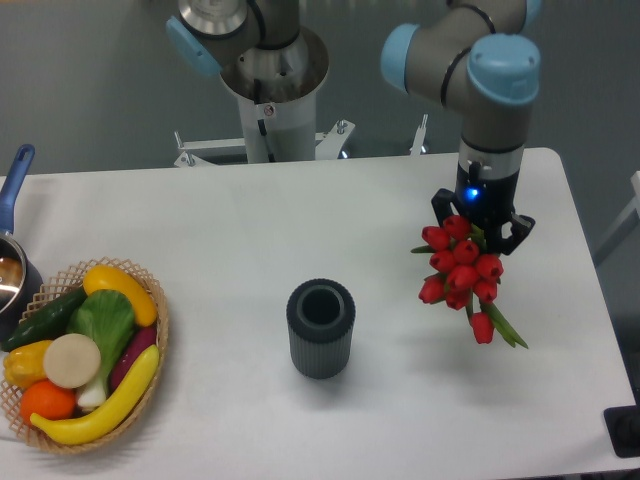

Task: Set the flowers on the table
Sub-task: 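Lower the held tulips down onto the table beside the grey vase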

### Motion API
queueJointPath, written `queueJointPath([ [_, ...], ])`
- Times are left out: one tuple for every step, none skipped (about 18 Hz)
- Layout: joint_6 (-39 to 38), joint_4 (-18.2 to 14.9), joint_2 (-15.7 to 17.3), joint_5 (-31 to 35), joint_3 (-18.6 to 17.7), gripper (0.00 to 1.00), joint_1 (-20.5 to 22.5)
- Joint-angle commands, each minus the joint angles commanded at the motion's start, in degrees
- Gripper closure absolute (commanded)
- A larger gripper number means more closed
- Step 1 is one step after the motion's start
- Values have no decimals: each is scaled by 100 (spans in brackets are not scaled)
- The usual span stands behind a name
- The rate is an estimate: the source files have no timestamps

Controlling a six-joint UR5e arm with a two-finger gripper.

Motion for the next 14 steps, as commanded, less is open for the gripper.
queueJointPath([
  [0,0,-140,18,53,53,-9],
  [0,9,-229,27,62,53,-9],
  [-9,17,-308,35,71,53,-26],
  [-9,26,-413,36,88,53,-87],
  [-9,26,-510,44,132,53,-123],
  [-17,26,-589,70,167,53,-167],
  [-18,26,-712,236,211,53,-245],
  [-18,26,-835,455,229,53,-298],
  [-18,35,-906,544,246,53,-334],
  [-26,35,-967,580,255,53,-377],
  [-9,35,-976,572,273,48,-395],
  [9,26,-959,563,264,24,-396],
  [17,26,-933,572,264,0,-396],
  [18,26,-915,563,290,0,-396],
])
